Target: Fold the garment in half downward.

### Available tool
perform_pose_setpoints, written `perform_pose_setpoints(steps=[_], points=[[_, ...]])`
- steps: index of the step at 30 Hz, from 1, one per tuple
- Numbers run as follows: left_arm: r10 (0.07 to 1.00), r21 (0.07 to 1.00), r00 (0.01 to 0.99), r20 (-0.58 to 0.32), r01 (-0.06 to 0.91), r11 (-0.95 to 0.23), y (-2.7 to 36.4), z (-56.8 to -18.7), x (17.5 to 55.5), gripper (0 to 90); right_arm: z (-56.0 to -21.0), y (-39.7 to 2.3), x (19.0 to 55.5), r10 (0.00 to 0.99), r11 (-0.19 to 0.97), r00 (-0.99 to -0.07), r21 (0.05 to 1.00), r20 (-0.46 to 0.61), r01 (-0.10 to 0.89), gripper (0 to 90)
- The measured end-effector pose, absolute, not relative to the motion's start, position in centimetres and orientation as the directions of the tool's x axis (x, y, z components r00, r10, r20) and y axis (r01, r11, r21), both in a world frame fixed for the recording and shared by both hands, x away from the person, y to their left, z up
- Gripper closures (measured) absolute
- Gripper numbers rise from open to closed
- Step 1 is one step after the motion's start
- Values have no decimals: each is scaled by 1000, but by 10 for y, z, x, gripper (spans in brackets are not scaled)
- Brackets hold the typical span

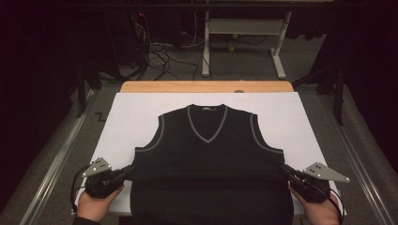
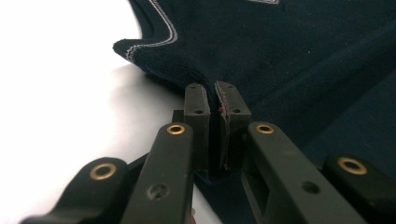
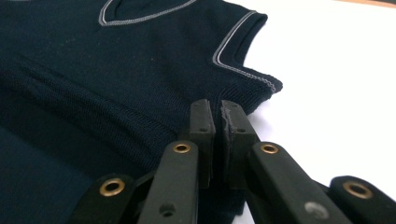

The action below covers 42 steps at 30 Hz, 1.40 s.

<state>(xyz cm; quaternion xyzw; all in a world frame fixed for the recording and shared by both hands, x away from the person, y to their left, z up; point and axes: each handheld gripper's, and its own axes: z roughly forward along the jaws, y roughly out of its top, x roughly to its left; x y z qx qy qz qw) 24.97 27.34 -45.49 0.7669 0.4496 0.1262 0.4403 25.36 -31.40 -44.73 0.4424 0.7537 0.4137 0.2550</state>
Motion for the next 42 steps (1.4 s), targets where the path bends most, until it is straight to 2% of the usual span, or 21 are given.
perform_pose_setpoints(steps=[12,23,27,30,31,33,34,35,36,37,42], points=[[777,737,587,-227,625,-258,275,-467,226,794,-455,-315,224,859,326,-510,815,-44,479,849],[771,727,595,-227,631,-272,277,-471,215,792,-458,-316,207,847,351,-530,798,-48,489,842],[773,723,588,-239,639,-262,278,-473,214,737,-460,-317,207,845,352,-534,793,-41,497,819],[786,736,568,-244,637,-231,282,-473,213,618,-459,-318,209,850,326,-527,801,-15,502,720],[792,743,558,-247,634,-215,283,-473,214,500,-458,-320,210,849,293,-528,821,12,490,590],[802,773,545,-243,608,-179,286,-471,213,436,-457,-322,212,858,253,-512,834,40,490,512],[802,773,545,-243,608,-179,286,-471,213,403,-457,-322,212,858,253,-512,834,40,490,512],[808,786,540,-238,596,-167,287,-470,214,403,-457,-323,212,861,241,-506,839,46,488,473],[807,795,540,-238,585,-158,288,-469,214,355,-456,-323,215,871,218,-489,852,50,476,394],[806,803,544,-235,576,-154,288,-469,215,355,-456,-323,215,871,218,-489,852,50,476,394],[794,820,552,-255,559,-125,289,-468,223,303,-455,-323,224,877,211,-479,866,37,453,265]])
